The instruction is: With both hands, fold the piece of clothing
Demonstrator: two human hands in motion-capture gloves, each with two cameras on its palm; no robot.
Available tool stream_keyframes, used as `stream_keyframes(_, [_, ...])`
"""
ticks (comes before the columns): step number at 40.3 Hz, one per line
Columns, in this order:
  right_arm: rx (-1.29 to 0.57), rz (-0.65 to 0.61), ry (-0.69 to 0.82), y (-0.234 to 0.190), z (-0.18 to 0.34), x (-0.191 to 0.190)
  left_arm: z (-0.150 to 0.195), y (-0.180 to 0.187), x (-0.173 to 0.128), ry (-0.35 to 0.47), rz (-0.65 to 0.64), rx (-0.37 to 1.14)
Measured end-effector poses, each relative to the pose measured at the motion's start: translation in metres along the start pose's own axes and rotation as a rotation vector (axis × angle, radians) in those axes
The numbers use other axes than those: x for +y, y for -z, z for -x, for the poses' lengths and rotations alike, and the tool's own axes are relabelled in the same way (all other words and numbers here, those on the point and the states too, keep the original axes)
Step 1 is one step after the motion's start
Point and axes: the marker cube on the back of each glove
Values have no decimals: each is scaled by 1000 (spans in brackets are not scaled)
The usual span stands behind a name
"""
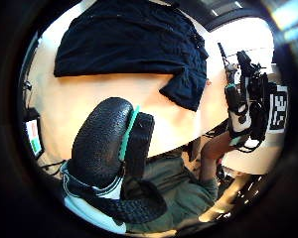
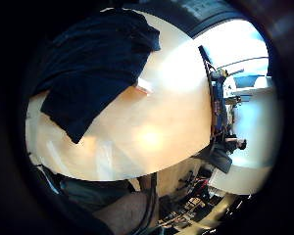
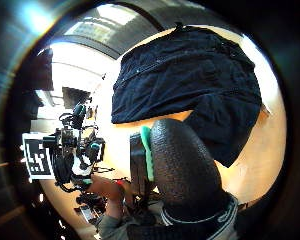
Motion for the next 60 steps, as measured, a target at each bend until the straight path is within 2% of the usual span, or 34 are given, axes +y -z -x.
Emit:
stream_keyframes(5, [15, -27, -2, 5, 0, 1, -1, 8, 10, 18, 17, -9])
stream_keyframes(8, [13, -37, 0, 6, 1, 0, -2, 7, 8, -1, 15, -1])
stream_keyframes(16, [-4, -32, 16, 1, 0, -3, -6, 11, 10, -23, 8, 16])
stream_keyframes(23, [-13, -14, 24, -4, -1, -5, -10, 22, 19, -8, 22, -1])
stream_keyframes(35, [-27, -14, 47, 0, -7, 1, -6, 15, 13, -18, -15, 9])
stream_keyframes(42, [-17, -22, 42, -8, -23, -9, -5, -14, -12, -25, -59, 40])
stream_keyframes(48, [-15, 14, 32, -23, -36, -19, -2, -36, -23, -11, 26, 53])
stream_keyframes(54, [-33, 33, 46, -17, -37, -11, 0, -24, 4, 48, 208, 9])
stream_keyframes(60, [-22, 110, 33, -38, -40, -19, 2, -39, 2, 60, 302, 21])
